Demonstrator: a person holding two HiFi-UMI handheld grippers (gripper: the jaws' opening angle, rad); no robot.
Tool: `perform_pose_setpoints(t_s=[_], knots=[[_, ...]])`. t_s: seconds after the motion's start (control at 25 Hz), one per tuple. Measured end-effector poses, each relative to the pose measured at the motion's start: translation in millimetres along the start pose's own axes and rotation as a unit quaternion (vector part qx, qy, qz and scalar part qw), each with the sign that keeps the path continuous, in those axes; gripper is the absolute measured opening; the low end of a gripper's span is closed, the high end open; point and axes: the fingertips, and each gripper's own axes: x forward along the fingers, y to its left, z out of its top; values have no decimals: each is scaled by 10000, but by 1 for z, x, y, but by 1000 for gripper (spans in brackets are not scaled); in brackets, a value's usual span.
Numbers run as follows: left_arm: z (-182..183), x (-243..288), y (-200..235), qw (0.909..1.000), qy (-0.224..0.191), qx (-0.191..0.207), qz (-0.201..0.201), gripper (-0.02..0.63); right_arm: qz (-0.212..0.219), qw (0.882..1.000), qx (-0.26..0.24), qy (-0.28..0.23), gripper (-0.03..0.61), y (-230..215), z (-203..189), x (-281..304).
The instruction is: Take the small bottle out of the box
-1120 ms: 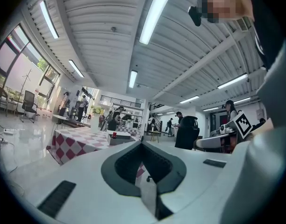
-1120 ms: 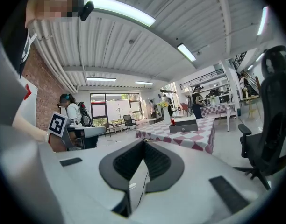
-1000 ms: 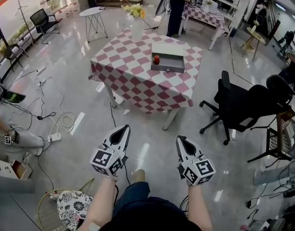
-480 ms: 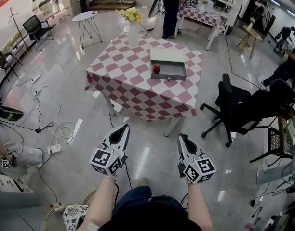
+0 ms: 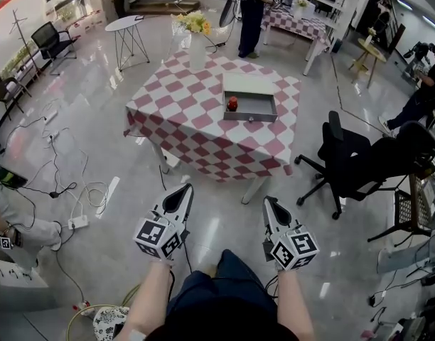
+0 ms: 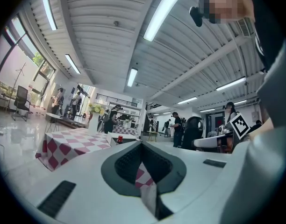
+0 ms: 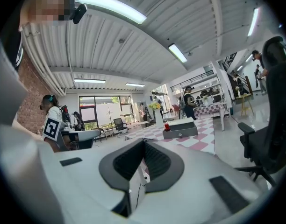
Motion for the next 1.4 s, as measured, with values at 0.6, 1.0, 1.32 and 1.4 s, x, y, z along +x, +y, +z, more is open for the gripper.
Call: perform_pose_setpoints(t_s=[0.6, 1.0, 1.32, 1.4], knots=[[-2, 35, 33, 9999, -21, -19, 125, 2, 42, 9999, 56, -73, 5, -27, 7, 49], [-9, 91, 63, 10000, 87, 7, 27, 2, 244, 9992, -299, 111, 5, -46, 10, 110], [-12, 135, 98, 9999, 80, -131, 79, 2, 337, 9980, -490, 222, 5, -65, 17, 160], [-13, 147, 104, 9998, 102, -158, 98, 2, 330, 9979, -489, 273, 5, -73, 17, 169]])
